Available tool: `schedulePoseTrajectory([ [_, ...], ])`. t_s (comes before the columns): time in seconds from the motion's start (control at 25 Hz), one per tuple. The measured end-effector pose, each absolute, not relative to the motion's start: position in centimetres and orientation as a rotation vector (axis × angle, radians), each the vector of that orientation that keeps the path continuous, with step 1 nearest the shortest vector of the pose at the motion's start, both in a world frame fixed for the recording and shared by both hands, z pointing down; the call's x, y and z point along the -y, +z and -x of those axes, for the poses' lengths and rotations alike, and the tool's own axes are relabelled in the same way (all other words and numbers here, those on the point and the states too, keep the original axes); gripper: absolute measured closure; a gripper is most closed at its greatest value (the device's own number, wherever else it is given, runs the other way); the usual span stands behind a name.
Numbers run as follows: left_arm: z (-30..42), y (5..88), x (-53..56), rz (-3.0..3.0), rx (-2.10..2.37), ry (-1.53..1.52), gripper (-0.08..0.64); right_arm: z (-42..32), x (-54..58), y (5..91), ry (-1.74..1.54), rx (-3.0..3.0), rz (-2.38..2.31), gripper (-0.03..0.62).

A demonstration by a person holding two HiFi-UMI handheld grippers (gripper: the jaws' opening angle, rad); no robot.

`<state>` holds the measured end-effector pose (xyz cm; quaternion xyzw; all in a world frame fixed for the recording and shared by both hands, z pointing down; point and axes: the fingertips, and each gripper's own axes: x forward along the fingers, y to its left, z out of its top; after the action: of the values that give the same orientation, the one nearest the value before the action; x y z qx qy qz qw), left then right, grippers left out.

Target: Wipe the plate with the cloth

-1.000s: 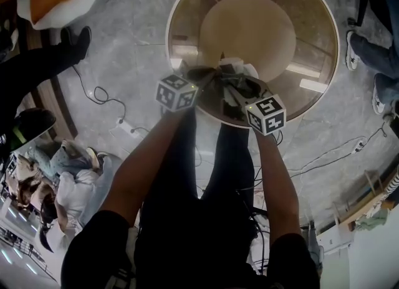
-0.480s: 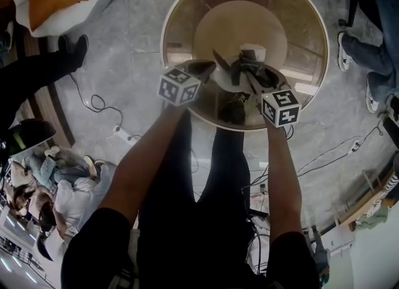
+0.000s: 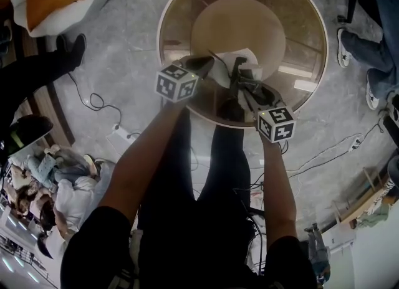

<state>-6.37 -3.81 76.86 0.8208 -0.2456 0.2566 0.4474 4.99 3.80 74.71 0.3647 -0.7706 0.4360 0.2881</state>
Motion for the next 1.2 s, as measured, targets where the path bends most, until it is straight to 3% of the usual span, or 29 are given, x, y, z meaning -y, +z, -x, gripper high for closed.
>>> schedulePoseTrajectory([
  [0.44, 6.7, 77.0, 3.8, -2.034, 0.627, 0.623, 0.551, 2.4, -1.0, 75.5, 1.202, 2.149, -0.843, 0.446],
  [1.2, 6.3, 77.1, 3.8, -2.031, 0.63, 0.654, 0.551, -6.2, 4.4, 75.3, 1.36, 2.065, -1.108, 0.446],
])
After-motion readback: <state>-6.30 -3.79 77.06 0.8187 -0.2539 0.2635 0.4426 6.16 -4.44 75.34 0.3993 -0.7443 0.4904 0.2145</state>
